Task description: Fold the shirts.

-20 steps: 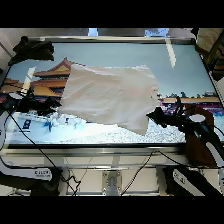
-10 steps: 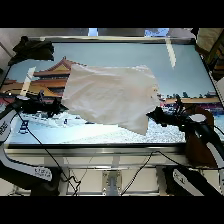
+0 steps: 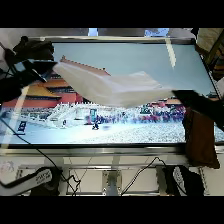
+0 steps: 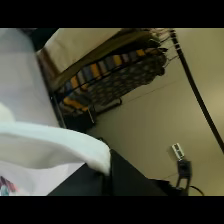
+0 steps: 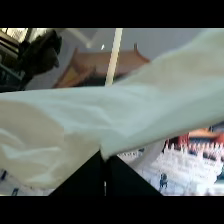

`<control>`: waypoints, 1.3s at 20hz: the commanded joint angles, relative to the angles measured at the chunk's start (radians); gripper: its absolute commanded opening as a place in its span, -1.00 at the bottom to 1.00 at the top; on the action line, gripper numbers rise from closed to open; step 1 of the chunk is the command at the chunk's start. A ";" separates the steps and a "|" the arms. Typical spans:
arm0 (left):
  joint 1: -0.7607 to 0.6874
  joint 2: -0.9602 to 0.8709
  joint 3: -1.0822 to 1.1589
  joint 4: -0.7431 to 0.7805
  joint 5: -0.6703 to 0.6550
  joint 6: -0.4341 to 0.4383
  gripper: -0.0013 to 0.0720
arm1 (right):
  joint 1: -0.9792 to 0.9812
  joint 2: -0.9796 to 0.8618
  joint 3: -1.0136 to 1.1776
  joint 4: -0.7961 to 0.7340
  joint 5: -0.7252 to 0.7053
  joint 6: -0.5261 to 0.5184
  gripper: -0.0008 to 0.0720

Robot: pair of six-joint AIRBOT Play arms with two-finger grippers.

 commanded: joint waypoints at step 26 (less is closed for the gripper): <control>-0.292 -0.464 0.443 0.869 0.809 -0.327 -0.93 | 0.381 -1.166 0.760 -0.166 -0.327 -0.077 -0.91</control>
